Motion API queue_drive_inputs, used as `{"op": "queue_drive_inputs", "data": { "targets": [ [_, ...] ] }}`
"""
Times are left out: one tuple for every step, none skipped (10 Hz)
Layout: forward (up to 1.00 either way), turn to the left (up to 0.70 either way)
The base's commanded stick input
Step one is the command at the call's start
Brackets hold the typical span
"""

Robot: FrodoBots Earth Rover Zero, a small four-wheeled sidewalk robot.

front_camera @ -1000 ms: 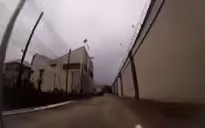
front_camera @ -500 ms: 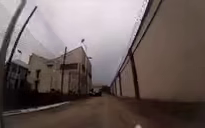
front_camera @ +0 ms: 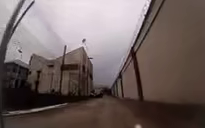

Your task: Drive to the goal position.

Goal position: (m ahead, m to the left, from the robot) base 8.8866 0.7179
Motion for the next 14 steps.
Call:
{"op": "queue_drive_inputs", "data": {
  "targets": [
    [0.84, 0.03],
    [0.84, 0.03],
    [0.84, 0.03],
    [0.84, 0.03],
    [0.84, 0.03],
    [0.84, 0.03],
    [0.84, 0.03],
    [0.84, 0.02],
    [0.84, -0.03],
    [0.84, -0.20],
    [0.84, -0.33],
    [0.84, -0.31],
    [0.84, -0.07],
    [0.84, 0.03]
  ]
}}
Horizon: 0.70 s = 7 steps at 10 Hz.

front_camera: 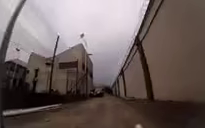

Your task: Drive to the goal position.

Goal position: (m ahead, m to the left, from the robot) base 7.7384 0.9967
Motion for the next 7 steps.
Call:
{"op": "queue_drive_inputs", "data": {
  "targets": [
    [0.84, 0.03],
    [0.84, 0.03],
    [0.84, 0.03],
    [0.84, 0.03],
    [0.84, 0.03],
    [0.84, 0.03],
    [0.84, 0.03]
  ]
}}
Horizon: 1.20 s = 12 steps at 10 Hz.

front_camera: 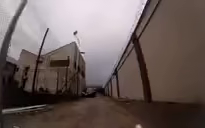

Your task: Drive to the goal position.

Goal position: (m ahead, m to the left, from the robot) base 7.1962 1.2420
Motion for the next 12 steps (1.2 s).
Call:
{"op": "queue_drive_inputs", "data": {
  "targets": [
    [0.84, 0.03],
    [0.84, 0.03],
    [0.84, 0.03],
    [0.84, 0.03],
    [0.84, 0.03],
    [0.84, 0.03],
    [0.84, 0.03],
    [0.84, 0.03],
    [0.84, 0.03],
    [0.84, 0.03],
    [0.84, 0.03],
    [0.84, 0.03]
  ]
}}
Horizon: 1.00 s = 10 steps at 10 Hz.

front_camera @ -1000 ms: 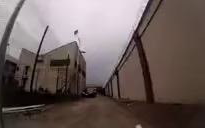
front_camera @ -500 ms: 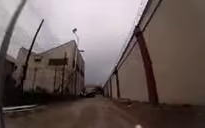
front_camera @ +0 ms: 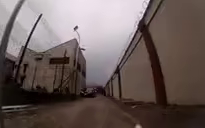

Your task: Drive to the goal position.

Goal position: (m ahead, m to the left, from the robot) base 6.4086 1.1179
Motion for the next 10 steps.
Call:
{"op": "queue_drive_inputs", "data": {
  "targets": [
    [0.84, 0.03],
    [0.84, 0.03],
    [0.84, 0.03],
    [0.84, 0.03],
    [0.84, 0.03],
    [0.84, -0.22],
    [0.84, -0.33],
    [0.84, -0.31],
    [0.84, -0.07],
    [0.84, 0.03]
  ]
}}
